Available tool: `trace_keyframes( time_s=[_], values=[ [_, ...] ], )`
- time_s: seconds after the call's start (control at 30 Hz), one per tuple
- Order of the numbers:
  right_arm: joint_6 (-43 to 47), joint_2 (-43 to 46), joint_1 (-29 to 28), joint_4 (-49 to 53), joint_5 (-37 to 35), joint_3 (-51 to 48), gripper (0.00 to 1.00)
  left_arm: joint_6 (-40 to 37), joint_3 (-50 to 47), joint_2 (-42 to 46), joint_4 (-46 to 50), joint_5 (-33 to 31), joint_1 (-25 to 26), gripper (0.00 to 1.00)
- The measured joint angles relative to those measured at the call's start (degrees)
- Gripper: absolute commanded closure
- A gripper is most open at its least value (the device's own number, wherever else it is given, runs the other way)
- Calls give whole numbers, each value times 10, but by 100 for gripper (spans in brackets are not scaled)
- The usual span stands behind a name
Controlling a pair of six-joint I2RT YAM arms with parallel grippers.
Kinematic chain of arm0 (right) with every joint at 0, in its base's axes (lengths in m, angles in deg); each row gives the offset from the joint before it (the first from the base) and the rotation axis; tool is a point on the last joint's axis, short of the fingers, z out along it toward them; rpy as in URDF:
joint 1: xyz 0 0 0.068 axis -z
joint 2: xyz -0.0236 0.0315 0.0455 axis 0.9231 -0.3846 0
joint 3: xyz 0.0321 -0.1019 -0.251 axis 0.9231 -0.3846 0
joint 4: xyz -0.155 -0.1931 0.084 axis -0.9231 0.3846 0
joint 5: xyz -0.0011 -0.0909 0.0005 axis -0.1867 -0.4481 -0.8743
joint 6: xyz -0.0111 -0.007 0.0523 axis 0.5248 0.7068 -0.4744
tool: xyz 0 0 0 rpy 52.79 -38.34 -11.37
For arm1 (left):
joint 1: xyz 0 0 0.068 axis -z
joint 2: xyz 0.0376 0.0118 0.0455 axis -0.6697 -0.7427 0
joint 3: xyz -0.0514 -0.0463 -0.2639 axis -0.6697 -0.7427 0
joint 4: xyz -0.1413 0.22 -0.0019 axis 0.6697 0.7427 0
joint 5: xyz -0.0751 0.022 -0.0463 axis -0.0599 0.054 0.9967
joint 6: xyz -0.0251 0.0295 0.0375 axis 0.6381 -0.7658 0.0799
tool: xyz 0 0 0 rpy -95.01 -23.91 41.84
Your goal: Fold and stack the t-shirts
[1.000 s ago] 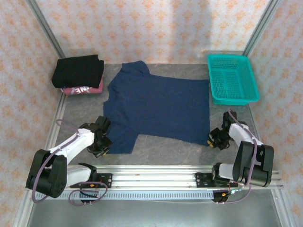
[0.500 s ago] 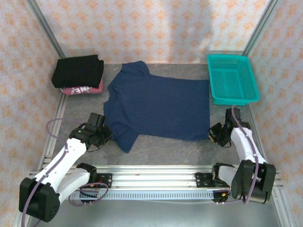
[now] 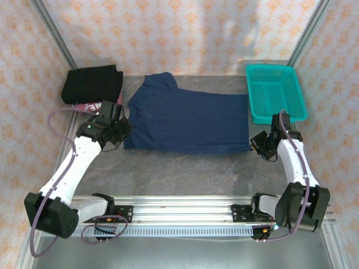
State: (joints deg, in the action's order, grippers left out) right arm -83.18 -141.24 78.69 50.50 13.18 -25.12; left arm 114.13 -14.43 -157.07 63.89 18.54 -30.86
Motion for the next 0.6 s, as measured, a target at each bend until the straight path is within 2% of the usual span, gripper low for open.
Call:
trace_keyframes(
  time_s=[0.3,0.6],
  values=[
    [29,-83,7,-2,-5,49,100,-68,148,-152,12,-4,-5,100],
    [39,-150,7,-16,-6,80,100,-116,231,-241,21,-4,-18,100]
  ],
)
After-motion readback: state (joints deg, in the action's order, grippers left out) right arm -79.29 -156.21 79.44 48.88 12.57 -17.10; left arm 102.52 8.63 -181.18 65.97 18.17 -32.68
